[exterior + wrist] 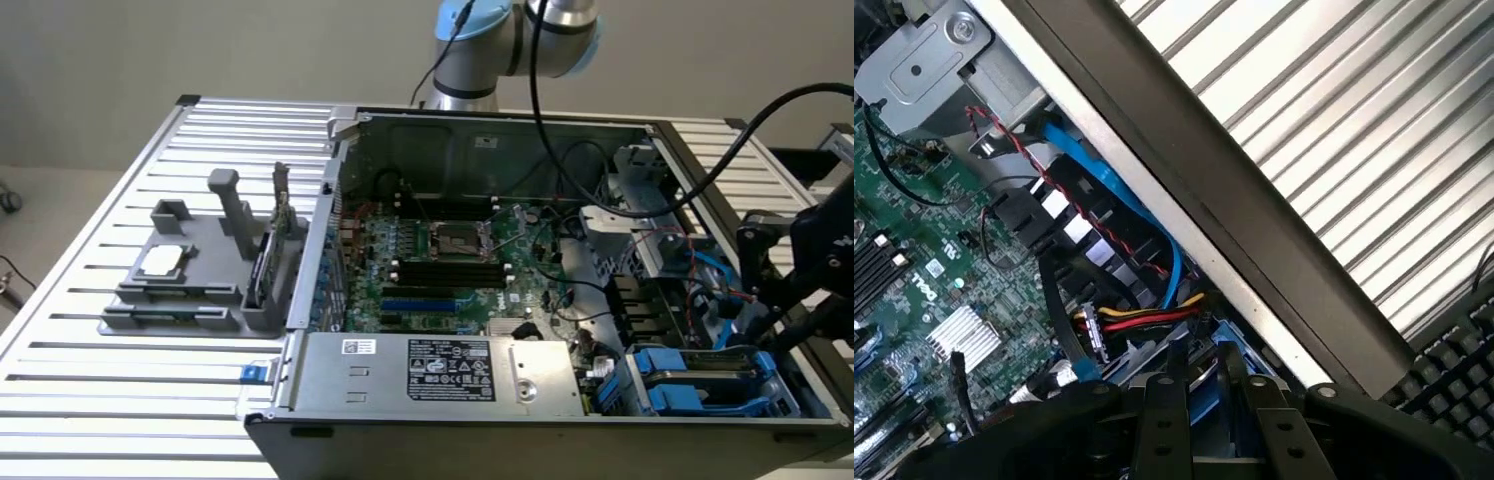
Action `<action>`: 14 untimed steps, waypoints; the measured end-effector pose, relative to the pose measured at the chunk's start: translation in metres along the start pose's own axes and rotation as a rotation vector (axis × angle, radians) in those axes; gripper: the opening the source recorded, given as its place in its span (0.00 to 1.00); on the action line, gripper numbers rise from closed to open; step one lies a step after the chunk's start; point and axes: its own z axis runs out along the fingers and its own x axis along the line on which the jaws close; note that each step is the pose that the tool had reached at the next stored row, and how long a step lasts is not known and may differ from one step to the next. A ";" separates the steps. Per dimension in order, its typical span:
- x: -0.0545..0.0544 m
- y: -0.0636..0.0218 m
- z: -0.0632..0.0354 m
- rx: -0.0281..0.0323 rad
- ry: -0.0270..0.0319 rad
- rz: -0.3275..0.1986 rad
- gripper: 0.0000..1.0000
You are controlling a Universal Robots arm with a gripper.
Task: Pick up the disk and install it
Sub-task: 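Insert the first disk wire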
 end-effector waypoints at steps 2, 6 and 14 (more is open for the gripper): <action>0.000 0.0000 0.0006 0.0000 -0.0006 0.027 0.27; 0.000 0.0000 0.0011 -0.0002 -0.0012 0.062 0.27; 0.000 0.0001 0.0017 -0.0009 -0.0007 0.065 0.27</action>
